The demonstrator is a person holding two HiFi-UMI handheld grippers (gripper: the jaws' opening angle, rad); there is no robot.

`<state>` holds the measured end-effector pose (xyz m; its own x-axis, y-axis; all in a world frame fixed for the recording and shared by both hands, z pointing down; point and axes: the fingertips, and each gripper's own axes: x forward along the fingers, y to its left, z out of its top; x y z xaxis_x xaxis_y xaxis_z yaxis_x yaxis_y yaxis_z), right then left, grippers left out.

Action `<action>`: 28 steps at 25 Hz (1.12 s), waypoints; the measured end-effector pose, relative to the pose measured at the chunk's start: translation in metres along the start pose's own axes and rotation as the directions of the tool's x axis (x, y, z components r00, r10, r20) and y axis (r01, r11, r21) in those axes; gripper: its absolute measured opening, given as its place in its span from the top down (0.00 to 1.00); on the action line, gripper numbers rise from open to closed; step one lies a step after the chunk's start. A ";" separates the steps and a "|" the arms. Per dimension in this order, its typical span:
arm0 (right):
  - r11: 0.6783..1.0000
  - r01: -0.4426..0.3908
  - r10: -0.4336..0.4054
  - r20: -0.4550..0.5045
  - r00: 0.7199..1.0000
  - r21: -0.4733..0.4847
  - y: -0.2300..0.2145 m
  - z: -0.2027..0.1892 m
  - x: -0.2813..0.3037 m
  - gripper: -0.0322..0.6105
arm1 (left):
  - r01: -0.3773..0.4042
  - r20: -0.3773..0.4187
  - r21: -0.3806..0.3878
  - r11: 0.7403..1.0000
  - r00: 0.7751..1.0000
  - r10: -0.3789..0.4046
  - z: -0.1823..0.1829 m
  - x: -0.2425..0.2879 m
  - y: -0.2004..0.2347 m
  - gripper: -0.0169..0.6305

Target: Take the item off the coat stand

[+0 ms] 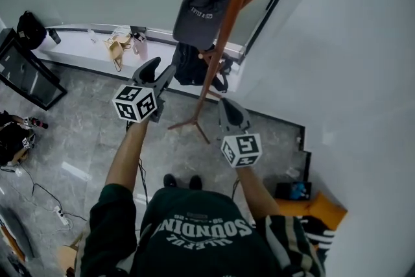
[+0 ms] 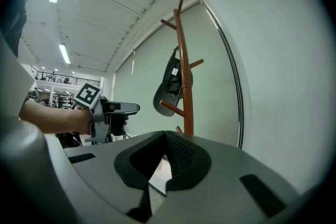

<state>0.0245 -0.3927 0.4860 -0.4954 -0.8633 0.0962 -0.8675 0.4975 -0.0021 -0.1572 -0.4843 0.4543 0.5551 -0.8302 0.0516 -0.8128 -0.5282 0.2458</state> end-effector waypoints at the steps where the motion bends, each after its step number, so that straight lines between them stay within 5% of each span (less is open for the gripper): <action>1: 1.000 0.013 -0.013 -0.005 1.000 0.004 -0.003 -0.001 -0.002 0.95 | 0.004 -0.002 0.005 1.000 1.000 -0.004 0.003 0.005 0.002 0.64; 14: 0.992 0.127 -0.127 -0.030 0.991 0.013 -0.034 -0.009 -0.027 0.95 | 0.076 -0.038 0.076 0.994 0.997 -0.073 0.034 0.073 0.024 0.64; 22: 0.986 0.168 -0.168 -0.044 0.985 0.016 -0.050 -0.016 -0.038 0.95 | 0.101 -0.143 0.139 0.985 0.986 -0.081 0.032 0.107 0.028 0.65; 26: 0.984 0.175 -0.174 -0.043 0.984 0.034 -0.049 -0.018 -0.040 0.95 | 0.082 -0.164 0.149 0.985 0.985 -0.057 0.029 0.107 0.031 0.92; 28: 0.983 0.181 -0.179 -0.044 0.983 0.039 -0.049 -0.018 -0.041 0.95 | 0.082 -0.155 0.133 0.988 0.986 -0.062 0.031 0.103 0.032 0.94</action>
<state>0.0879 -0.3799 0.5004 -0.3294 -0.9339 0.1392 -0.9439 0.3294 -0.0236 -0.1316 -0.5922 0.4371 0.6247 -0.7586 0.1854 -0.7805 -0.6139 0.1183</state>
